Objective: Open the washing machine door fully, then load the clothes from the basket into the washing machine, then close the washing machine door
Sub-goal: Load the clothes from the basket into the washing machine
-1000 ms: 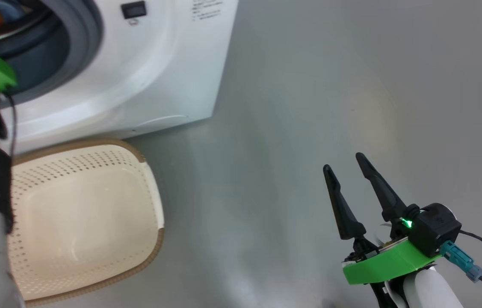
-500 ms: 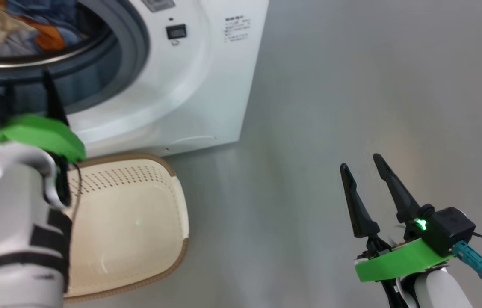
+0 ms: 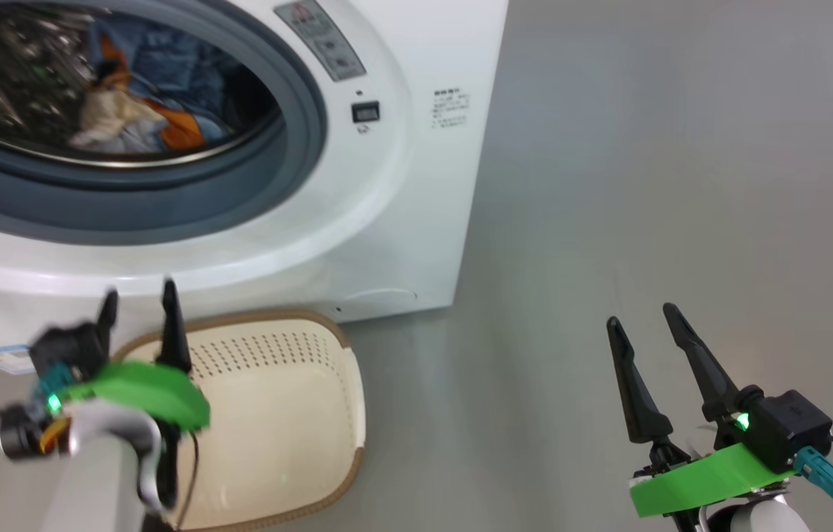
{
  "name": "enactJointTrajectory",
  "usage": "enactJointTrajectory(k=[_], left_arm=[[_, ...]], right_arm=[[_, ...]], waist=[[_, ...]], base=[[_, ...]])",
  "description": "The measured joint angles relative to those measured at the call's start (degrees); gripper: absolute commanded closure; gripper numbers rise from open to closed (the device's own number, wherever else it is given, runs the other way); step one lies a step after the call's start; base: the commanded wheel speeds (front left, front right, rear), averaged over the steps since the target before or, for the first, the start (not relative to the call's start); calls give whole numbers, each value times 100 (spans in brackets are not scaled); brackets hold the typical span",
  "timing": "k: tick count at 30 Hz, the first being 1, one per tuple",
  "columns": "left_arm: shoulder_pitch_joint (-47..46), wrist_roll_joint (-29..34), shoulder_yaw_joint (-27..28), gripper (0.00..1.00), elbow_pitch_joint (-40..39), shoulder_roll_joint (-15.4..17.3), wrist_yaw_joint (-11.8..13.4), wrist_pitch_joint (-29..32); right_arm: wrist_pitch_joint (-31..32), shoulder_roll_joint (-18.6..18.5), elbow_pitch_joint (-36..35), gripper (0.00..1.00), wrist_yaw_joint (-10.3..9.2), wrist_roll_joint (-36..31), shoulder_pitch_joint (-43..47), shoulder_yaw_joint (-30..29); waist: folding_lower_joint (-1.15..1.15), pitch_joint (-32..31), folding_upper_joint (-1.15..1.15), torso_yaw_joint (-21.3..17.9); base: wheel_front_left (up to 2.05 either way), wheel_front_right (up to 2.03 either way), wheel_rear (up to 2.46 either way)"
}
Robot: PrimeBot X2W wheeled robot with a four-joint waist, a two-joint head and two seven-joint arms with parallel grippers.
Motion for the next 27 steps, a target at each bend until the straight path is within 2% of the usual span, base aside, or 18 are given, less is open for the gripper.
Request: enactJointTrajectory(k=[9, 21, 27], left_arm=[[1209, -18, -176, 0, -834, -21, 16, 5], [2964, -14, -316, 0, -2243, -7, 309, 5], [3521, -19, -376, 0, -2826, 14, 415, 5]], right_arm=[[0, 2, 54, 0, 0, -141, 267, -54], [0, -10, 101, 0, 0, -141, 739, -122], [0, -19, 88, 0, 0, -141, 879, -192]], waist=[[0, -508, 0, 199], [0, -1141, 0, 269], [0, -1341, 0, 281]], base=[[0, 0, 0], [0, 0, 0], [0, 0, 0]])
